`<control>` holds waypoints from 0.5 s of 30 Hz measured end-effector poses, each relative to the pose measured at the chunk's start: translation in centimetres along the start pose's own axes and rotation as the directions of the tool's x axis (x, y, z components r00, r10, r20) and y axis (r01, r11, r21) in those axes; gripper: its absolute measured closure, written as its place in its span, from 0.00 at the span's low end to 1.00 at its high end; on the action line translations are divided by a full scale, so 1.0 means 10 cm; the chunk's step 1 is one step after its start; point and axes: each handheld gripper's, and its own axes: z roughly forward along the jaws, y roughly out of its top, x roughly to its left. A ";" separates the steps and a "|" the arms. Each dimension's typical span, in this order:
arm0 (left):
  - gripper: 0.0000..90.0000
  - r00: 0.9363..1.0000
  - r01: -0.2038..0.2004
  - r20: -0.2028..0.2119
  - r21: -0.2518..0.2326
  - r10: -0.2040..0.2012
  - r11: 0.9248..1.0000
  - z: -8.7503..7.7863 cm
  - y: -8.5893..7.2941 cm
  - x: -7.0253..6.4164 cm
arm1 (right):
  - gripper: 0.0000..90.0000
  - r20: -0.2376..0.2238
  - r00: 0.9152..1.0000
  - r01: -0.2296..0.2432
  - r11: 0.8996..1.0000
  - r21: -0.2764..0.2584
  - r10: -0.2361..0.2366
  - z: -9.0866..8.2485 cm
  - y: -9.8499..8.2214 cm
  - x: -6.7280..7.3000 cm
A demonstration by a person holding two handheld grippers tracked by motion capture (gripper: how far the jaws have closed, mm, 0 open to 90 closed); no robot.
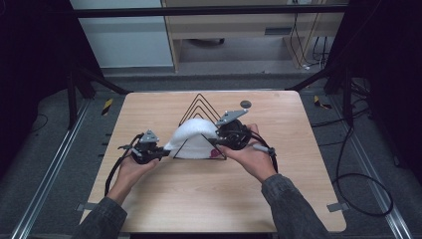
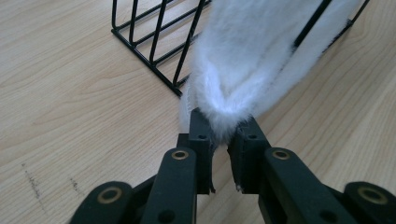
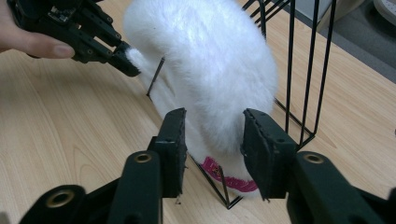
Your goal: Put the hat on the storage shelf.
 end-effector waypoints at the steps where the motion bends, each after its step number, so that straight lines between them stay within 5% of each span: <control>1: 0.86 1.000 -0.002 0.000 -0.003 0.002 1.000 -0.01 0.00 -0.01 | 0.63 0.003 1.000 -0.003 1.000 -0.004 0.003 -0.01 -0.01 0.00; 6: 0.69 0.999 0.005 -0.054 -0.023 -0.007 1.000 -0.12 0.00 -0.05 | 0.54 0.020 1.000 -0.013 1.000 -0.022 0.013 -0.05 -0.06 -0.01; 11: 0.36 0.996 0.042 -0.080 -0.033 -0.045 0.999 -0.23 -0.03 -0.10 | 0.41 0.050 0.998 -0.024 0.999 -0.040 0.026 -0.13 -0.11 -0.03; 15: 0.19 0.992 0.024 -0.122 -0.046 -0.029 0.999 -0.34 -0.06 -0.20 | 0.33 0.074 0.997 -0.026 0.997 -0.071 0.031 -0.24 -0.16 0.00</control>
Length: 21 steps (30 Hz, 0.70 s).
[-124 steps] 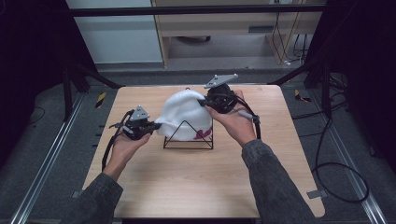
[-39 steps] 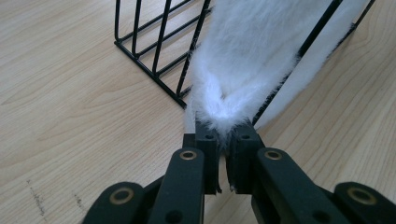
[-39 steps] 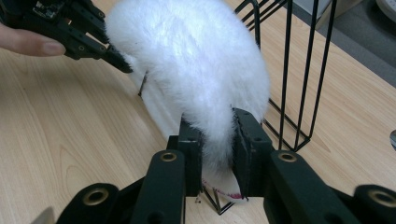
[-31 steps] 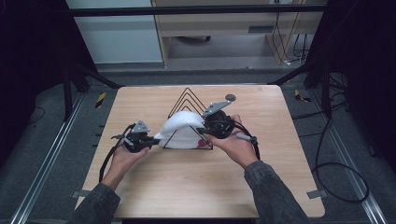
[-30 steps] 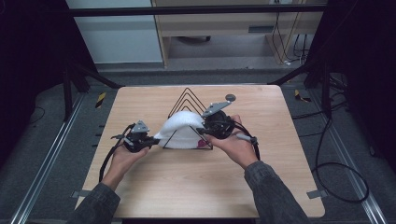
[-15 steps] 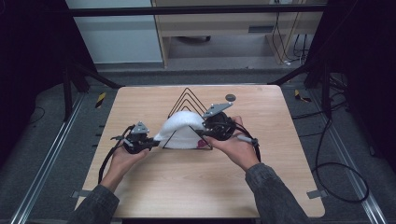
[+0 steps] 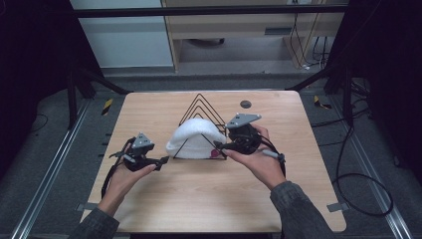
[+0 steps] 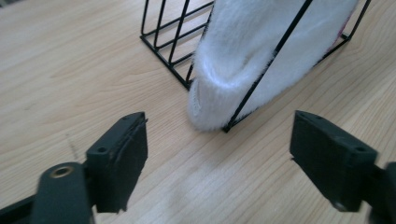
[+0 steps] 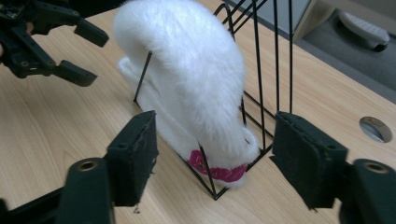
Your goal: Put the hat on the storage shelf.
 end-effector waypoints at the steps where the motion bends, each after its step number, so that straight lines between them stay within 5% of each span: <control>1: 0.17 1.000 -0.003 -0.008 -0.005 0.003 1.000 -0.03 -0.01 -0.02 | 0.30 0.004 1.000 -0.002 1.000 -0.007 0.002 -0.03 -0.02 0.01; 10: 0.06 0.999 0.035 -0.013 -0.017 -0.035 0.999 -0.10 -0.26 -0.08 | 0.11 0.052 0.998 -0.018 1.000 -0.025 0.019 -0.25 -0.25 0.12; 15: 0.05 0.999 0.041 -0.014 -0.009 -0.041 0.999 -0.09 -0.37 -0.06 | 0.07 0.070 0.998 0.002 1.000 -0.014 -0.001 -0.38 -0.39 0.12; 21: 0.05 0.998 0.057 -0.037 0.032 -0.056 0.998 -0.06 -0.50 -0.01 | 0.06 0.082 0.996 -0.029 1.000 0.002 0.029 -0.44 -0.59 0.05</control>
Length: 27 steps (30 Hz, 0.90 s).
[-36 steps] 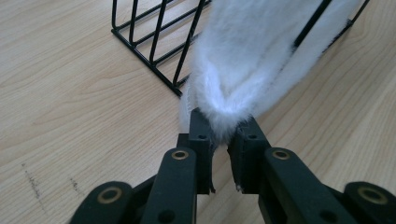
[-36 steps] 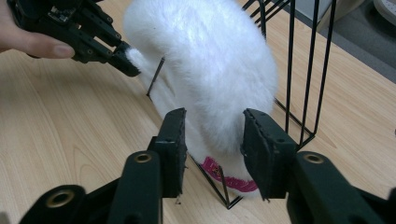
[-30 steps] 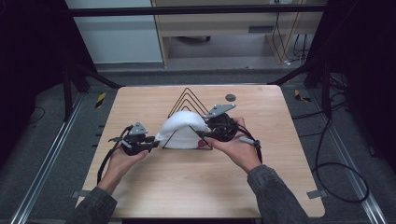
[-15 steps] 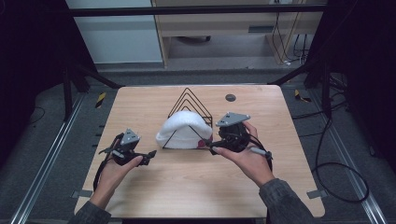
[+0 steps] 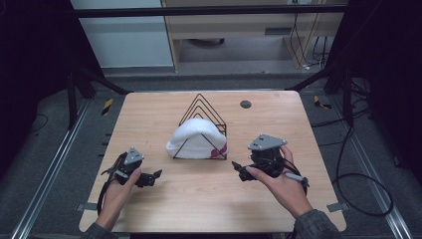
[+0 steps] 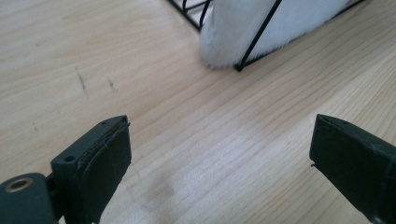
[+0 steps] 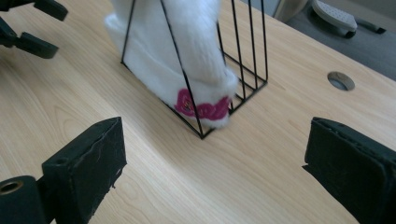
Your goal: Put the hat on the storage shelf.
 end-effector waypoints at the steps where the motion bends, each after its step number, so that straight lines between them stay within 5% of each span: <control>1: 0.05 1.000 0.000 -0.003 0.000 0.000 1.000 0.00 -0.02 0.00 | 0.07 0.009 1.000 -0.008 1.000 0.003 0.008 -0.01 -0.05 -0.03; 11: 0.06 1.000 0.014 -0.022 0.020 -0.014 1.000 0.05 -0.14 0.08 | 0.12 0.075 0.992 -0.110 0.992 0.060 0.106 0.05 -0.51 -0.27; 17: 0.05 0.999 0.028 -0.023 0.048 -0.027 0.998 0.14 -0.20 0.15 | 0.14 0.107 0.978 -0.189 0.977 0.099 0.178 0.20 -0.85 -0.46; 27: 0.02 0.999 0.042 -0.012 0.047 -0.041 0.998 0.20 -0.25 0.22 | 0.12 0.170 0.955 -0.266 0.955 0.134 0.242 0.42 -1.15 -0.70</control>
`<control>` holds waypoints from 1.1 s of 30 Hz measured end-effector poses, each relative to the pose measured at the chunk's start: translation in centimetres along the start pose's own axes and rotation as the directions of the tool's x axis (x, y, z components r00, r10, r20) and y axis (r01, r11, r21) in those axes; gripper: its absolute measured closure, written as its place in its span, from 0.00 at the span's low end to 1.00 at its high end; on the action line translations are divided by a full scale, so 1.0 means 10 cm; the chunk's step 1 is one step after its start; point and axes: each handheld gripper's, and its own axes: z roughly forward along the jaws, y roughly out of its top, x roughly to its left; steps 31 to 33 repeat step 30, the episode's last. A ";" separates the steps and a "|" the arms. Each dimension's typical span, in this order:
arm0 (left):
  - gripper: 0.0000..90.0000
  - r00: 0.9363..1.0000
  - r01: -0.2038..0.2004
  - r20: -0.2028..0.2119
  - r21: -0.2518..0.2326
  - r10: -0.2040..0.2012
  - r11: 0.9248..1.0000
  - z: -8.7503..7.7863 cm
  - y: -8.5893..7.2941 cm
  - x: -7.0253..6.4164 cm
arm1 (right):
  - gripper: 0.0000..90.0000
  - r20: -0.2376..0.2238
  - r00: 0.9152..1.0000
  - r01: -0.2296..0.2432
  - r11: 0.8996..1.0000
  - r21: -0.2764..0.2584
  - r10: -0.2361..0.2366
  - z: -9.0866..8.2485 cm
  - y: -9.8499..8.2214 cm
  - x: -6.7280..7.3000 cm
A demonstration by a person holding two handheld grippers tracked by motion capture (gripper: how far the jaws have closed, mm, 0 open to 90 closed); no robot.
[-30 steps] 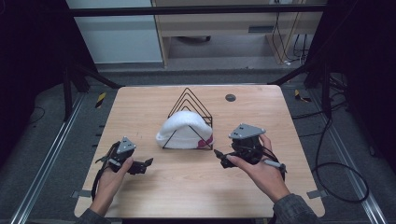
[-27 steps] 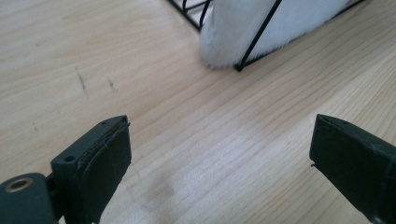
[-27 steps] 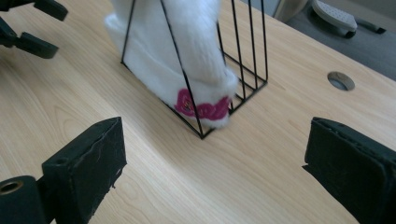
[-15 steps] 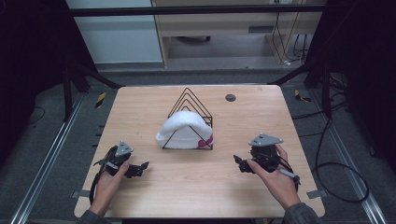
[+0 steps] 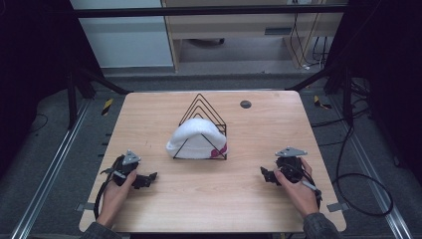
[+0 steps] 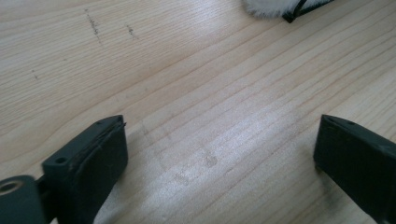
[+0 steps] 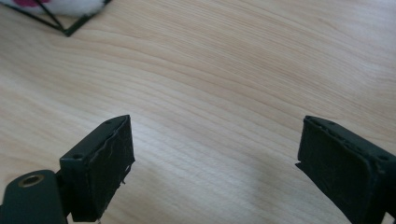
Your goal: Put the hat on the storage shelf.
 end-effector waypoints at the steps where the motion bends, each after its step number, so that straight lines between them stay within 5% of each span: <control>1: 0.00 1.000 0.002 0.004 0.001 -0.002 1.000 0.00 0.00 0.00 | 0.12 0.008 1.000 -0.019 1.000 -0.005 0.019 0.02 -0.01 -0.02; 19: 0.00 1.000 -0.007 0.014 0.003 0.007 1.000 0.01 0.01 0.01 | 0.10 0.094 0.992 -0.091 0.996 0.004 0.090 0.34 0.01 0.03; 33: 0.00 1.000 -0.005 0.014 0.004 0.004 1.000 0.02 0.02 0.02 | 0.08 0.136 0.981 -0.139 0.990 -0.026 0.141 0.35 -0.03 0.13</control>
